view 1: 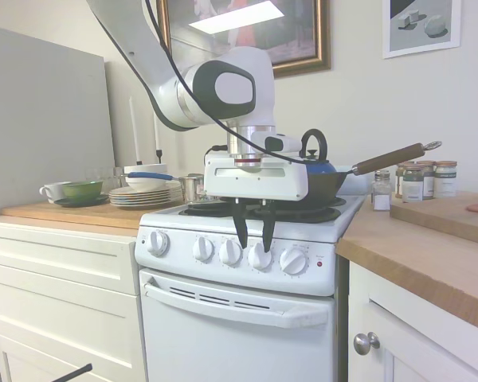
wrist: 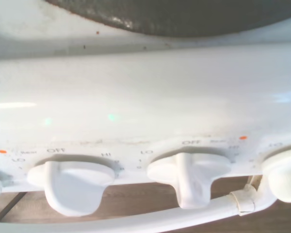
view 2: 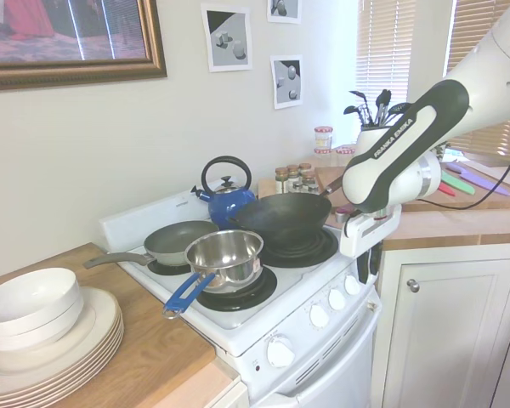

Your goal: Turn on the stove on the bottom right

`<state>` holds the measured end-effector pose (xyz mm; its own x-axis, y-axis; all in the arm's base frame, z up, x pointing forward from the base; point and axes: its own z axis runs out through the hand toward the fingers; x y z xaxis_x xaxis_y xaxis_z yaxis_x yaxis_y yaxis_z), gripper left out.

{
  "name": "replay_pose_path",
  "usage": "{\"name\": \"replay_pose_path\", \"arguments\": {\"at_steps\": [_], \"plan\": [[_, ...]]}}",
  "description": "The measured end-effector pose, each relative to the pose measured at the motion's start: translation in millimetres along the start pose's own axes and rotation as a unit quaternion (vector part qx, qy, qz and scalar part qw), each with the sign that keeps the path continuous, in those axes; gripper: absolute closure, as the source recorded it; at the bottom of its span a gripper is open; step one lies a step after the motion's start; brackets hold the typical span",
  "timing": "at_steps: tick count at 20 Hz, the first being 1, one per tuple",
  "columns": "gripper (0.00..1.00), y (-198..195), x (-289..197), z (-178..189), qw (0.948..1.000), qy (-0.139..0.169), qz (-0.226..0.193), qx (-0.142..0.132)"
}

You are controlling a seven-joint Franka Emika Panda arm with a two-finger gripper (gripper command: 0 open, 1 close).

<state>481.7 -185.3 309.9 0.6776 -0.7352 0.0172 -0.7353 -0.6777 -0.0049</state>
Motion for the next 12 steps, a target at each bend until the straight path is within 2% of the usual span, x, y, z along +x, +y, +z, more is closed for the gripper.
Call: {"name": "replay_pose_path", "arguments": {"at_steps": [12], "plan": [[0.0, 2.5, -0.1, -4.1, 0.9999, -0.005, 0.011, 0.008]]}}
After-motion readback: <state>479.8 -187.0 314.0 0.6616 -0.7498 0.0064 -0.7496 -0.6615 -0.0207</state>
